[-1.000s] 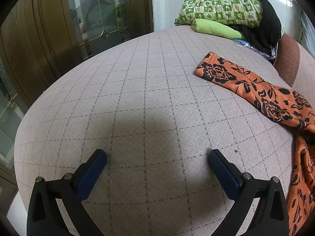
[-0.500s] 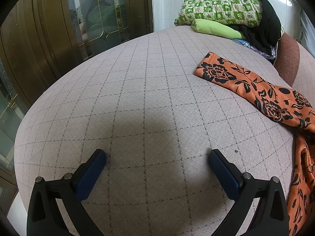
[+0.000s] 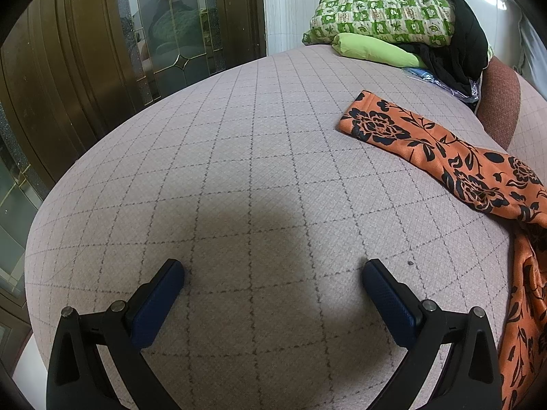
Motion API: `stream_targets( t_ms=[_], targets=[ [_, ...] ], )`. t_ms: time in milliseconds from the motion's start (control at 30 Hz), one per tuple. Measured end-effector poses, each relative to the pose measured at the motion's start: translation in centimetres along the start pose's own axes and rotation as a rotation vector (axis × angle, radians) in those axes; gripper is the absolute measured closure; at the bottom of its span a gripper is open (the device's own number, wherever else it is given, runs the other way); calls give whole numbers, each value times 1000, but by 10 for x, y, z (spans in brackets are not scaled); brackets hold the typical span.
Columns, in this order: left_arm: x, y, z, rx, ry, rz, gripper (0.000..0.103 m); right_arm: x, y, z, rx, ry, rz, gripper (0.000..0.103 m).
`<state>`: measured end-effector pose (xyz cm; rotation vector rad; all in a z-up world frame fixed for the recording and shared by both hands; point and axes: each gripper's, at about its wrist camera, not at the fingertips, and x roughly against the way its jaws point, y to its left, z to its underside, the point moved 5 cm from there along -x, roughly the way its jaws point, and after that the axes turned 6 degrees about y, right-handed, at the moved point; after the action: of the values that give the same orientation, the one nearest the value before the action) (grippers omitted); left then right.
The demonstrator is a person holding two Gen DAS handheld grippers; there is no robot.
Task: Fold small clothes
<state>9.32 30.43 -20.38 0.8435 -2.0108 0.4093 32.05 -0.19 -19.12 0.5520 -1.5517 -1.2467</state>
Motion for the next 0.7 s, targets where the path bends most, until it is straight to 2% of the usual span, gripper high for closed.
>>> stream_targets(
  t_ms=[67,100,133,200,267,300,333,500,567,700],
  targets=[
    [0,0,0,1,0,1,0,-6,-11,12,22,37,59,96],
    [0,0,0,0,0,0,0,-14,-21,16,31,81,115,93],
    [1,0,0,-1,-1,0,0,-27,-35,18,18,146,179,94],
    [1,0,1,2,-1,4,0,-22,-41,17,-2,151,127,93],
    [1,0,1,0,-1,1,0,-13,-32,18,39,175,146,76],
    [1,0,1,-1,-1,-1,0,-9,-25,21,76,197,136,50],
    [1,0,1,-1,-2,1,0,-2,-19,23,115,211,123,30],
    [1,0,1,-2,-2,-2,0,39,-5,29,158,199,45,29],
    [1,0,1,-3,-2,-3,0,35,12,18,220,189,55,29],
    [1,0,1,-2,-2,0,0,73,23,-20,290,56,103,29]
  ],
)
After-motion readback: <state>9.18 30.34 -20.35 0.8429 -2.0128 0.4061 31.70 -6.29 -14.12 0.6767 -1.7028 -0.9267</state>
